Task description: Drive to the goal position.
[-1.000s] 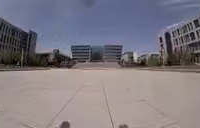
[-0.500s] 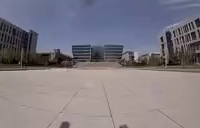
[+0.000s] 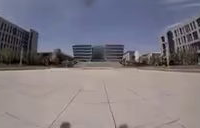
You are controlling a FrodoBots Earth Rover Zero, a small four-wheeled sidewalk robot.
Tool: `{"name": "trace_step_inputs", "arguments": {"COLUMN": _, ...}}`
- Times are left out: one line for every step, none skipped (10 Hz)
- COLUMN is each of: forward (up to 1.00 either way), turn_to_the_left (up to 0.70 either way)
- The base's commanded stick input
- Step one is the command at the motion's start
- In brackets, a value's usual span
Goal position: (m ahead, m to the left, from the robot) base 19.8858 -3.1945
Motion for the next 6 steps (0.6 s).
{"name": "trace_step_inputs", "arguments": {"forward": 0.70, "turn_to_the_left": 0.00}}
{"name": "trace_step_inputs", "arguments": {"forward": 0.70, "turn_to_the_left": 0.00}}
{"name": "trace_step_inputs", "arguments": {"forward": 0.70, "turn_to_the_left": 0.00}}
{"name": "trace_step_inputs", "arguments": {"forward": 0.70, "turn_to_the_left": 0.00}}
{"name": "trace_step_inputs", "arguments": {"forward": 0.70, "turn_to_the_left": 0.00}}
{"name": "trace_step_inputs", "arguments": {"forward": 0.70, "turn_to_the_left": 0.00}}
